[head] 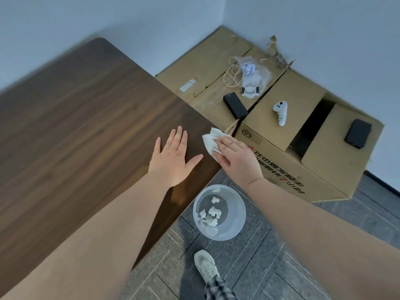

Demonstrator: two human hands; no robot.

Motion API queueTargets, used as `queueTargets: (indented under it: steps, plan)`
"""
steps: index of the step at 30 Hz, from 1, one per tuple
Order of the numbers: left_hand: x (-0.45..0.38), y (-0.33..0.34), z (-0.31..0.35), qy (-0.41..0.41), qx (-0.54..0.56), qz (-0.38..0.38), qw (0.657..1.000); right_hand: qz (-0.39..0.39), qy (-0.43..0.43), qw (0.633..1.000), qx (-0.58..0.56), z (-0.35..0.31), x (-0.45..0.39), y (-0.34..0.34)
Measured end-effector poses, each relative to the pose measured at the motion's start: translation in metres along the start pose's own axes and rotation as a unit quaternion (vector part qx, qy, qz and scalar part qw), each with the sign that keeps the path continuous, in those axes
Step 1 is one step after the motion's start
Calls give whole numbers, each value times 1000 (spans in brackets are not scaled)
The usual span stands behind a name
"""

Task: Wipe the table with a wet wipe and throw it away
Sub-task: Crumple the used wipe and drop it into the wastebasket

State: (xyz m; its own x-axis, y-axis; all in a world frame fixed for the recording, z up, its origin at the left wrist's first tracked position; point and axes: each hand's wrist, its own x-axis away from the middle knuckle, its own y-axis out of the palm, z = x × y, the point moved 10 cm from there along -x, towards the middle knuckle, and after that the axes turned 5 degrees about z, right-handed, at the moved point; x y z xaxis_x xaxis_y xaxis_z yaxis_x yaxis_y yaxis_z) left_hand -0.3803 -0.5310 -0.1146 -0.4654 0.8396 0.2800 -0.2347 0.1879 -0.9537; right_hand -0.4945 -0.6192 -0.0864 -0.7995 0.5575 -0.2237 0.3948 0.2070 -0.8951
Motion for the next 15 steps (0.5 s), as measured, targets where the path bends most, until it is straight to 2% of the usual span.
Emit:
queueTargets:
  steps: [3, 7, 9, 15]
  plan:
    - [-2, 2, 0, -3, -7, 4, 1000, 52, 6, 998, -29, 17, 14, -18]
    - [-3, -5, 25, 53, -17, 27, 998, 36, 79, 995, -45, 53, 43, -22]
    - [-6, -8, 45, 78, -4, 31, 996, 11, 112, 993, -34, 71, 66, -15]
    - [-25, 3, 83, 124, 2, 54, 991, -138, 197, 970, -27, 110, 120, 46]
